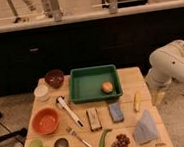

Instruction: Place apple in table surface

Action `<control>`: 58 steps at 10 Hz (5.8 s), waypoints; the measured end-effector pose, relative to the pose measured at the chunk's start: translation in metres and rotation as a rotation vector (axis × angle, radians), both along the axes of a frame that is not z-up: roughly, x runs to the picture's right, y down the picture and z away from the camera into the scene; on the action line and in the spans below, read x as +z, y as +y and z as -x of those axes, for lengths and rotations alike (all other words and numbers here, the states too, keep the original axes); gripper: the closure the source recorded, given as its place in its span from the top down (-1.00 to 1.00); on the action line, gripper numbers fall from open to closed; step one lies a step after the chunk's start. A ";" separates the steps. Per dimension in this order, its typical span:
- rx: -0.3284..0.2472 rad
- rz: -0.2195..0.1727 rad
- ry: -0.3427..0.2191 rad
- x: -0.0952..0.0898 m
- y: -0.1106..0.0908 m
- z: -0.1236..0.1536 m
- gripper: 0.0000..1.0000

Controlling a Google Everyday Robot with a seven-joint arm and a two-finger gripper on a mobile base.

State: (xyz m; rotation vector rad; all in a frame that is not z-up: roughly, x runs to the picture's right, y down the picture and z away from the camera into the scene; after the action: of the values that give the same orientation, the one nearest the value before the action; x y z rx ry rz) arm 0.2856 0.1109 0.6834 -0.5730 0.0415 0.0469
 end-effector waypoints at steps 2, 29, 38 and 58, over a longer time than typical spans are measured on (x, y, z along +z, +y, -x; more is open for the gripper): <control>0.000 0.000 0.000 0.000 0.000 0.000 0.60; 0.020 -0.123 -0.077 0.014 -0.040 0.048 0.60; -0.036 -0.124 -0.109 0.079 -0.080 0.137 0.60; -0.148 0.009 -0.179 0.146 -0.088 0.196 0.60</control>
State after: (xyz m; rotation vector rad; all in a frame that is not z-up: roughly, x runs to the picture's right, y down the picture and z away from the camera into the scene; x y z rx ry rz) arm 0.0901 0.0231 0.8297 -0.5794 -0.0905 -0.1485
